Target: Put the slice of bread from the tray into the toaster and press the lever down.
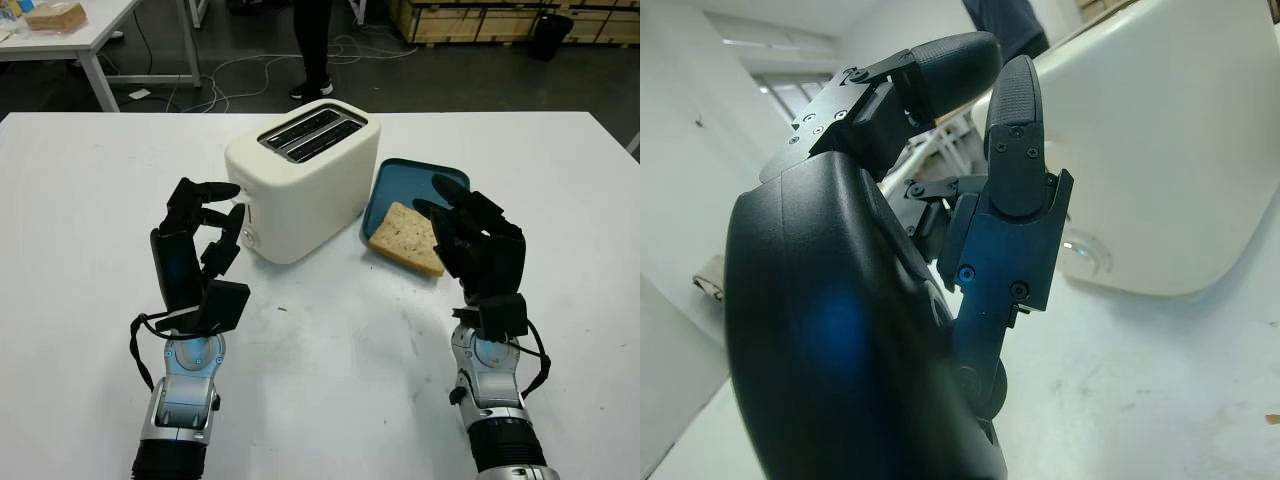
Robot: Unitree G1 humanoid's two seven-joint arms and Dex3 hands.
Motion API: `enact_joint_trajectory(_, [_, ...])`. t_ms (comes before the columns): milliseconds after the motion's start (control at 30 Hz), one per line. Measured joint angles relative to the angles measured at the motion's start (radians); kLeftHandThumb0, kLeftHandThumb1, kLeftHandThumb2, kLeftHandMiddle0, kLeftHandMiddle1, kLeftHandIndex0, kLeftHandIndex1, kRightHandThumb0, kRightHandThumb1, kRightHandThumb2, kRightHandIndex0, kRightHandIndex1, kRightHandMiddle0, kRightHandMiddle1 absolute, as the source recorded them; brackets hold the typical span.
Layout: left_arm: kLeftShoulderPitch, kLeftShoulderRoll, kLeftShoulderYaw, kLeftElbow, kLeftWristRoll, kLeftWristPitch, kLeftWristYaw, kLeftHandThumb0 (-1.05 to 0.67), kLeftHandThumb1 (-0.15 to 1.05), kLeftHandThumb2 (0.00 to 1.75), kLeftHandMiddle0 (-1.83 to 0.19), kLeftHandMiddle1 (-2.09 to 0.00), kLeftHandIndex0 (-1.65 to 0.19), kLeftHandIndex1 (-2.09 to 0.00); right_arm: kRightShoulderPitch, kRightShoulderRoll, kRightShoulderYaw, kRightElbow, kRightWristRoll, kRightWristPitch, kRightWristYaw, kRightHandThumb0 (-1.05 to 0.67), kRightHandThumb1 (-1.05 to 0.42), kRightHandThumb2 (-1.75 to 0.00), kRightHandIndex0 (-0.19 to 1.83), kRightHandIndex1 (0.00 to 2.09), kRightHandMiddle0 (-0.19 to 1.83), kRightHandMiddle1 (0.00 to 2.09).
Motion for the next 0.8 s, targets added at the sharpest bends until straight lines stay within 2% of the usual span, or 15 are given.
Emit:
enact_joint_trajectory(333, [0.0, 0.0, 0.0, 0.0, 0.0, 0.0, -0.001, -0.4, 0.92, 0.28, -0.57, -1.49, -0.53, -1.12, 0.001, 0.0, 0.0, 0.0, 0.005, 0.0, 0.002, -0.41, -0.92, -0.28, 0.95, 0.26, 0.95, 0.0])
enact_joint_trajectory(433, [0.001, 0.0, 0.0, -0.001, -0.004, 0.0, -0.003, -0.39, 0.92, 0.27, -0.57, -1.5, -0.53, -1.13, 0.004, 0.001, 0.004, 0.0, 0.019, 0.0, 0.022, -0.4, -0.92, -0.24, 0.93, 0.27, 0.94, 0.0])
enact_joint_trajectory(500, [0.002, 0.0, 0.0, -0.002, -0.008, 0.0, -0.005, -0.39, 0.92, 0.27, -0.57, -1.5, -0.53, -1.13, 0.015, -0.003, 0.006, -0.022, 0.009, 0.006, 0.033, -0.45, -0.92, -0.13, 0.89, 0.24, 0.89, 0.0])
enact_joint_trajectory(567, [0.003, 0.0, 0.001, -0.002, -0.008, 0.0, -0.005, -0.39, 0.92, 0.27, -0.56, -1.49, -0.53, -1.13, 0.027, -0.044, 0.005, -0.064, -0.089, 0.01, 0.018, -0.5, -0.89, -0.05, 0.83, 0.19, 0.82, 0.0])
enact_joint_trajectory(667, [0.005, 0.0, 0.0, -0.003, -0.008, 0.0, -0.005, -0.39, 0.92, 0.28, -0.56, -1.49, -0.52, -1.13, 0.041, -0.165, -0.009, -0.115, -0.34, 0.003, -0.069, -0.58, -0.83, -0.01, 0.7, 0.08, 0.66, 0.0])
enact_joint_trajectory(800, [0.005, -0.001, 0.0, -0.003, -0.01, 0.0, -0.006, -0.39, 0.92, 0.27, -0.56, -1.5, -0.53, -1.13, 0.103, -0.341, -0.017, -0.21, -0.688, 0.031, -0.195, -0.57, -0.77, 0.0, 0.56, 0.01, 0.54, 0.0])
